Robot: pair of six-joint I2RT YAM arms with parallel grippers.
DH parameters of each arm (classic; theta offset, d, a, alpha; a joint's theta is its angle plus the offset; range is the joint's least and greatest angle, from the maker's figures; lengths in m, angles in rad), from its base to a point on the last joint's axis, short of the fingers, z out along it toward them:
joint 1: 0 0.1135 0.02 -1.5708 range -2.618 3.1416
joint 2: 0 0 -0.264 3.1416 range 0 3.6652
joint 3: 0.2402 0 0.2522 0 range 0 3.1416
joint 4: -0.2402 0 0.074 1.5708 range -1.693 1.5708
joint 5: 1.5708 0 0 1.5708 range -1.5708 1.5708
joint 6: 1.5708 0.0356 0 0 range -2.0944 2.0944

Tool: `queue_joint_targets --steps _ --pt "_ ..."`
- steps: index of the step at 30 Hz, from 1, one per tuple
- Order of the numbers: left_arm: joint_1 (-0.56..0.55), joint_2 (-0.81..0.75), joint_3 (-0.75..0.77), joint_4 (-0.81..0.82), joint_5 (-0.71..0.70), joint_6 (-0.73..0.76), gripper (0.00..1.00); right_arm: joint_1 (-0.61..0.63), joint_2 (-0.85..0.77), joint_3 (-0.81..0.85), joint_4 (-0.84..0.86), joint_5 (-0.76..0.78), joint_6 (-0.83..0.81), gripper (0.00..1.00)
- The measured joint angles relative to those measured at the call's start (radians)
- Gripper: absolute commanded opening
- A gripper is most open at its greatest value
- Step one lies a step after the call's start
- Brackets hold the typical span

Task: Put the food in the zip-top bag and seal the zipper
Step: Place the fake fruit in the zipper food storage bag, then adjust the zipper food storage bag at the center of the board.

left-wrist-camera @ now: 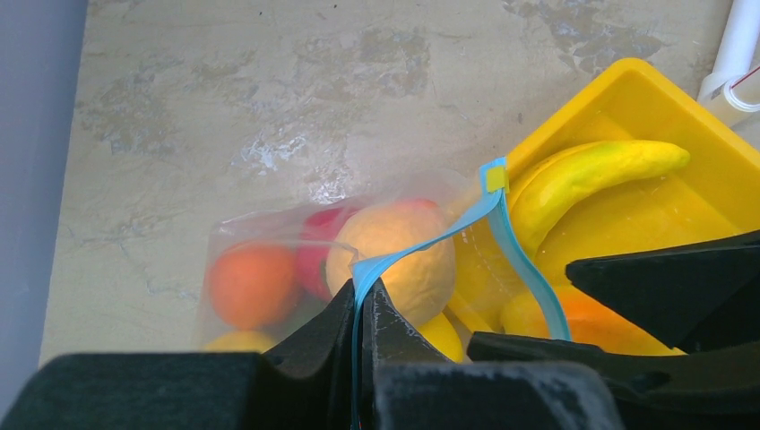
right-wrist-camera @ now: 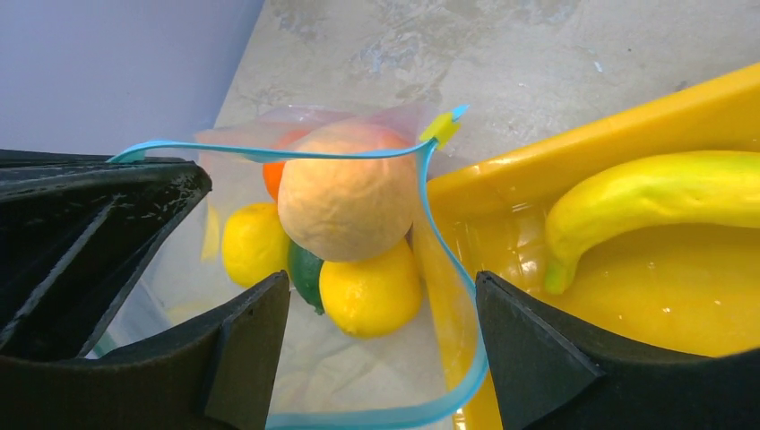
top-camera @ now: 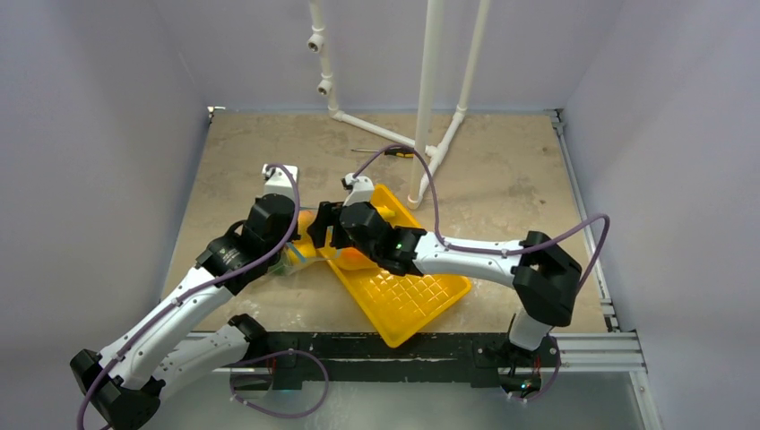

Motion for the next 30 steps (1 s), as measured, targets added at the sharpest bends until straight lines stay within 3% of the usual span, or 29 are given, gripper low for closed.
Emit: queue_joint_targets --steps 15,25,30 --pt "0.000 0.012 0.000 0.003 0.002 0.000 0.00 0.000 -0.163 -0.136 -0.065 0.021 0.079 0.77" --pt "0.000 0.013 0.000 0.007 0.002 0.000 0.00 0.000 -0.091 -0.181 -0.024 -0.061 0.145 0.72" --pt "0.000 0.013 0.000 0.007 0.002 0.000 0.00 0.000 0.002 -0.175 -0.002 -0.080 0.148 0.63"
